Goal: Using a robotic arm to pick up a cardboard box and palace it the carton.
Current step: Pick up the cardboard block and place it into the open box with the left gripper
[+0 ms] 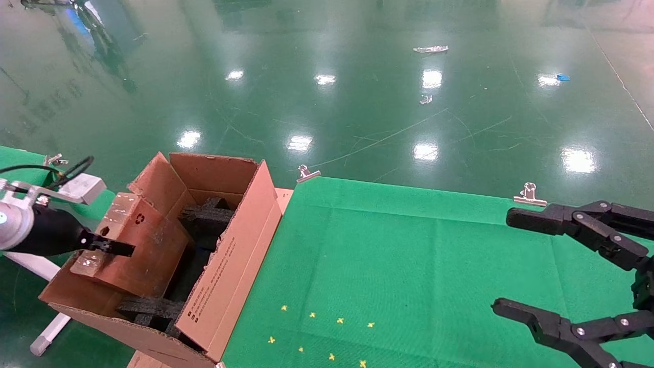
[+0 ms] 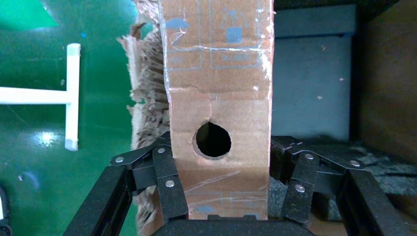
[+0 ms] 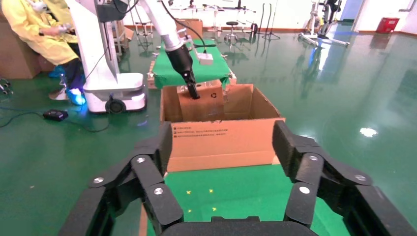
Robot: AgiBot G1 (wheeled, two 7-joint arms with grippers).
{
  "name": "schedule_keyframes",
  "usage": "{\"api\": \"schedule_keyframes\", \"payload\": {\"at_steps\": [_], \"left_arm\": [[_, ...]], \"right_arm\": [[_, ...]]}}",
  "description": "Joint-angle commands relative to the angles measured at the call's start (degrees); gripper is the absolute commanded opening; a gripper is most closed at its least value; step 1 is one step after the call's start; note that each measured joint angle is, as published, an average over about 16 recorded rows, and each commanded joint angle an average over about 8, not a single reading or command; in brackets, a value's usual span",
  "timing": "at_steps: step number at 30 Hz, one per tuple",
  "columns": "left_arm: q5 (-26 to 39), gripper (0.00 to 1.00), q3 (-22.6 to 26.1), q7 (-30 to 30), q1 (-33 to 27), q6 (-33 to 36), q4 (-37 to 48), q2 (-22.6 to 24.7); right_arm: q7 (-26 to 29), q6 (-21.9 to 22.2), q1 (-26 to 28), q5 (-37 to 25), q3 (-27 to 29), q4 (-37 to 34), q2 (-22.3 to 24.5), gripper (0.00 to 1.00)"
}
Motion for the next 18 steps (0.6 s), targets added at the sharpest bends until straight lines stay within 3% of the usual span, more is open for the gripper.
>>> {"api": "schedule_keyframes", "payload": {"at_steps": [1, 14, 15, 18], "left_arm": [[-0.12, 0.00, 0.29, -0.12, 1.10, -1.07, 0.79, 0.57], [-5.28, 0.00, 0.04, 8.03, 9.81, -4.11, 14.74, 11.70], [-5.73, 0.05, -0.10, 8.79, 10.38, -4.17, 16.04, 12.59], [-7.57, 0.43, -0.91, 11.38, 11.82, -4.08, 19.84, 14.84]], "right_arm": [[0.00, 0.00, 0.00, 0.00, -0.01, 0.00, 0.00, 1.00], [-0.02, 0.02, 0.01, 0.03, -0.05, 0.00, 0.02, 1.00], [-0.03, 0.02, 0.01, 0.04, -0.05, 0.00, 0.02, 1.00], [-0.03, 0.03, 0.01, 0.04, -0.06, 0.00, 0.03, 1.00]]}}
